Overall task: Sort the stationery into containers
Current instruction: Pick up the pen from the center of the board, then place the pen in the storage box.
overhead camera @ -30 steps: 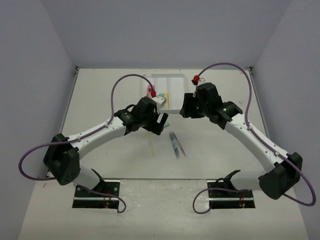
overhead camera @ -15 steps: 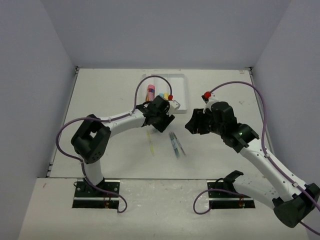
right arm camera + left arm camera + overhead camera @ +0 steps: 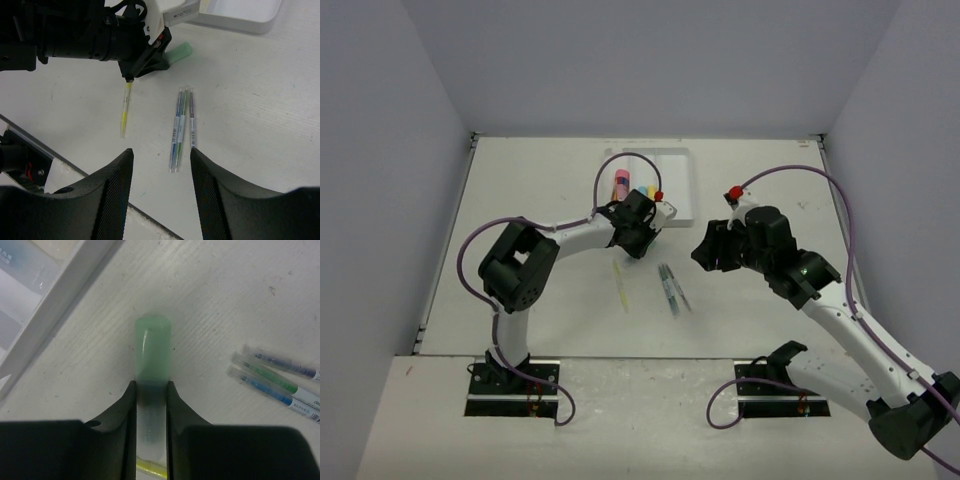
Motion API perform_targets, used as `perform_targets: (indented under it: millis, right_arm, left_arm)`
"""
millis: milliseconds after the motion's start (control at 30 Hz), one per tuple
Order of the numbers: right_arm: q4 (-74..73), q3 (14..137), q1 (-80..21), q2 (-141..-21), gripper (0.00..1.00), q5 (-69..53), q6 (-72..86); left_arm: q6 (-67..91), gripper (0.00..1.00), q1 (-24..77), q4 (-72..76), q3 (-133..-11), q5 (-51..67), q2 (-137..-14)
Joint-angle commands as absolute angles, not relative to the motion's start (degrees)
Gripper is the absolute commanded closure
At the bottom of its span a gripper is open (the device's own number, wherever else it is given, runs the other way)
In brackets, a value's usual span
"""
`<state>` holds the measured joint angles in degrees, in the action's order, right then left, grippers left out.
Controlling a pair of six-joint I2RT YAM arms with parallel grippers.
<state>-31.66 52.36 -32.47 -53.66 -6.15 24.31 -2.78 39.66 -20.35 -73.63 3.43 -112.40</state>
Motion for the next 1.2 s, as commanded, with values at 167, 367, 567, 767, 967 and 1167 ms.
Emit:
perform_targets:
  millis: [167,367,567,767,967,1167]
  right_arm:
    - [-31.0,52.8,-32.6,-53.2,0.49,-6.0,22.8]
    - [-31.2,52.8,-32.5,-53.1,0.49,-2.9,23.4]
    - [-30.9,52.7,-32.3,-55.8,0.49,-1.2,24.6]
    - [-30.8,53.2,-31.5,-58.5,0.49,-0.9,25.0]
    - [-30.5,52.9,-30.8,-60.4,0.50,-1.2,24.7]
    - [-29.4,51.7,-30.8,-61.3,0.50,-2.3,24.8]
  left_arm:
    - [-1.7,1.00,39.7,-16.6,-72.4,5.4,-108.5]
    - [2.6,1.00,39.8,-15.9,-75.3,-3.1,-101.0]
    - [19.8,1.00,32.2,-23.7,-97.9,-14.6,-113.4]
    - [25.1,1.00,28.8,-30.3,-121.5,-14.5,-129.7]
    - [26.7,1.00,27.8,-25.2,-125.7,-10.0,-135.4]
    - [28.2,1.00,27.5,-21.9,-125.6,-8.2,-137.9]
